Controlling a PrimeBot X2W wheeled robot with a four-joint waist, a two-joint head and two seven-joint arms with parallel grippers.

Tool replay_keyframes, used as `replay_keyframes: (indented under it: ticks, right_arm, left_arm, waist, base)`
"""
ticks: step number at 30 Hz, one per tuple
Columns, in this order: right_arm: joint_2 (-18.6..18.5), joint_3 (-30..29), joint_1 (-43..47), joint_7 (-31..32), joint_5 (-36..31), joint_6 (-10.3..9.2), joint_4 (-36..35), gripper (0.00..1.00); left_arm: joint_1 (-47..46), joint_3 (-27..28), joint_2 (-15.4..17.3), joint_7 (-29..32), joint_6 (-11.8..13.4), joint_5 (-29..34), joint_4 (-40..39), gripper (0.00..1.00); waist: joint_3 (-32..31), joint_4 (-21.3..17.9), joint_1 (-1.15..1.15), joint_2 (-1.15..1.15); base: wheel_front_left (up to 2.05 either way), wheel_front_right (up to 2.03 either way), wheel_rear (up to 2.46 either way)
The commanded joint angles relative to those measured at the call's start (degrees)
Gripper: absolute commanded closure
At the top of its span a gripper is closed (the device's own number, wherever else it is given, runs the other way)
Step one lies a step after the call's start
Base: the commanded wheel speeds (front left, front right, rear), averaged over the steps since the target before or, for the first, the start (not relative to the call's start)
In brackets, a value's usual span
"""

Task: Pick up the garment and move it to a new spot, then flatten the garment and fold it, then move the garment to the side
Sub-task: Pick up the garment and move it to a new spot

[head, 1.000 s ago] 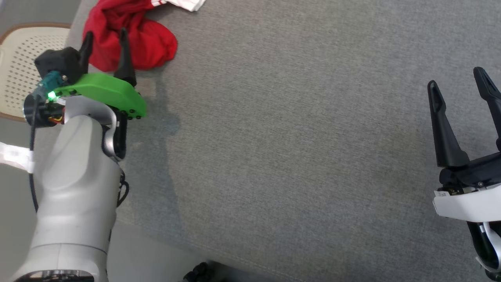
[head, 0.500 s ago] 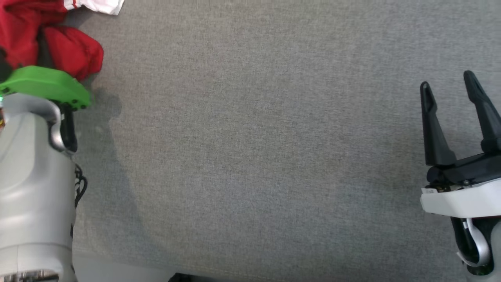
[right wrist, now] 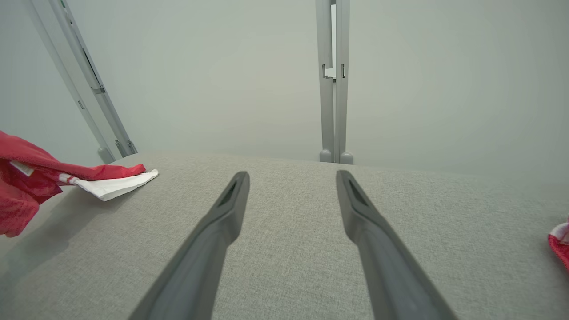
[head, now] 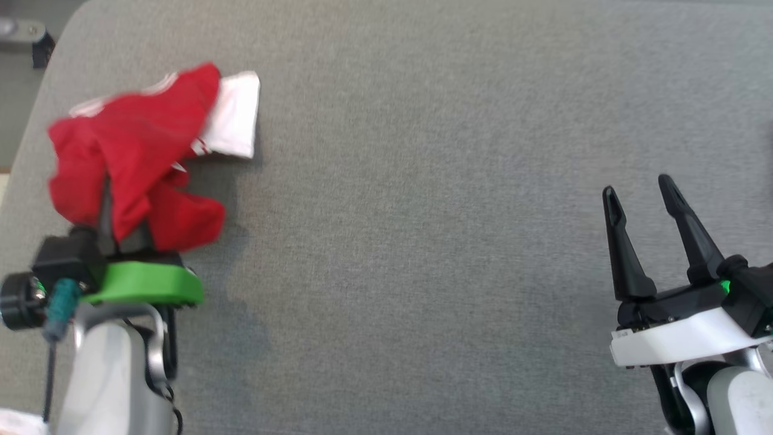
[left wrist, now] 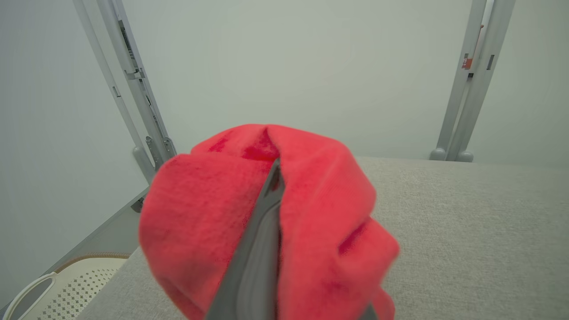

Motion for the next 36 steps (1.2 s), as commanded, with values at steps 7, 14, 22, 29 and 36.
replay_keyframes:
  ticks: [7, 14, 22, 29, 36]
  right_arm:
    - [1.5, 0.0, 2.7, -0.6, 0.8, 0.01, 0.6, 0.0]
    - [2.6, 1.4, 0.7, -2.1, 2.2, 0.01, 2.0, 0.0]
    - [3.7, 1.8, -0.4, -5.2, 3.3, 0.01, 5.3, 0.0]
    - [4.3, 1.4, -0.8, -6.7, 3.7, 0.01, 7.5, 0.0]
    - [3.6, 1.1, -0.7, -6.1, 2.6, 0.01, 7.2, 0.0]
  left_arm:
    - [6.8, -8.1, -2.8, 5.4, -2.0, 1.1, -8.9, 1.0]
    - [1.5, -20.8, -4.6, 8.6, -6.2, 1.9, -6.0, 1.0]
    - [-3.9, -29.6, -5.0, 8.3, -7.8, 1.1, 2.6, 1.0]
    - [-5.3, -33.6, -5.1, 4.8, -7.3, 1.1, 4.1, 0.0]
    - [-4.6, -33.7, -5.0, 1.8, -4.2, -0.2, -4.0, 0.0]
  waist:
    - [-7.4, -9.3, 0.0, 0.0]
    - [-3.7, -18.1, 0.0, 0.0]
    - [0.2, -26.7, 0.0, 0.0]
    - [0.3, -27.0, 0.0, 0.0]
    - [-2.7, -21.5, 0.0, 0.0]
  base:
    - [0.0, 0.0, 0.0]
    - [0.0, 0.0, 0.0]
    - [0.0, 0.0, 0.0]
    - [0.0, 0.0, 0.0]
    - [0.0, 0.0, 0.0]
